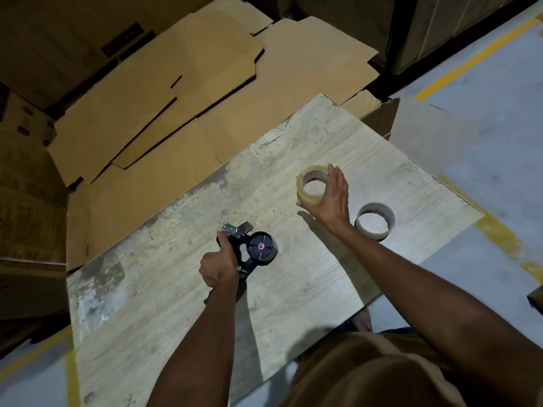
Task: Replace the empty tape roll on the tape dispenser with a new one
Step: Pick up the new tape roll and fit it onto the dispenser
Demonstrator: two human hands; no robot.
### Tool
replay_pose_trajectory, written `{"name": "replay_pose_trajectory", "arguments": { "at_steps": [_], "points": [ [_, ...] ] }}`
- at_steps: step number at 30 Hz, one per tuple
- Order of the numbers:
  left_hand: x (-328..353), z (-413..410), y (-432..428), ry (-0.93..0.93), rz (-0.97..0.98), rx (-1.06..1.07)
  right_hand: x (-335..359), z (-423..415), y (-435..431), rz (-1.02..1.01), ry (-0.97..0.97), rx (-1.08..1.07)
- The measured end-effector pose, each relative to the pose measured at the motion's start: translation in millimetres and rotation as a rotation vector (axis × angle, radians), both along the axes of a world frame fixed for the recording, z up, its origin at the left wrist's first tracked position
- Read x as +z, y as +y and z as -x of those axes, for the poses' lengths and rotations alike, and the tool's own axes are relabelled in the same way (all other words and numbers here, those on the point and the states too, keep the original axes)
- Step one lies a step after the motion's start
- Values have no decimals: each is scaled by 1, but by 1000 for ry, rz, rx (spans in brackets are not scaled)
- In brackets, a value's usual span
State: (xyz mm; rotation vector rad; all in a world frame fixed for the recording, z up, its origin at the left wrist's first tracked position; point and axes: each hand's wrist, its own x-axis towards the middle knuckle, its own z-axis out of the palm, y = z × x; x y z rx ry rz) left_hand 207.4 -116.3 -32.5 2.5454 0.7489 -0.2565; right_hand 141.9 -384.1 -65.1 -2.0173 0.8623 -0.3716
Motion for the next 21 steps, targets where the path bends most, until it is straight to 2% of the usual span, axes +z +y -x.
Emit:
{"name": "replay_pose_trajectory", "arguments": {
  "at_steps": [11, 17, 21],
  "points": [
    [-3, -3, 1, 25, -28, -18, 5, -21, -14, -32, 127, -38],
    [-2, -1, 2, 33, -12, -23, 34, 4, 3, -117, 57, 16],
    [2, 1, 6, 41, 50, -36, 63, 31, 24, -275, -9, 99]
  ]
}}
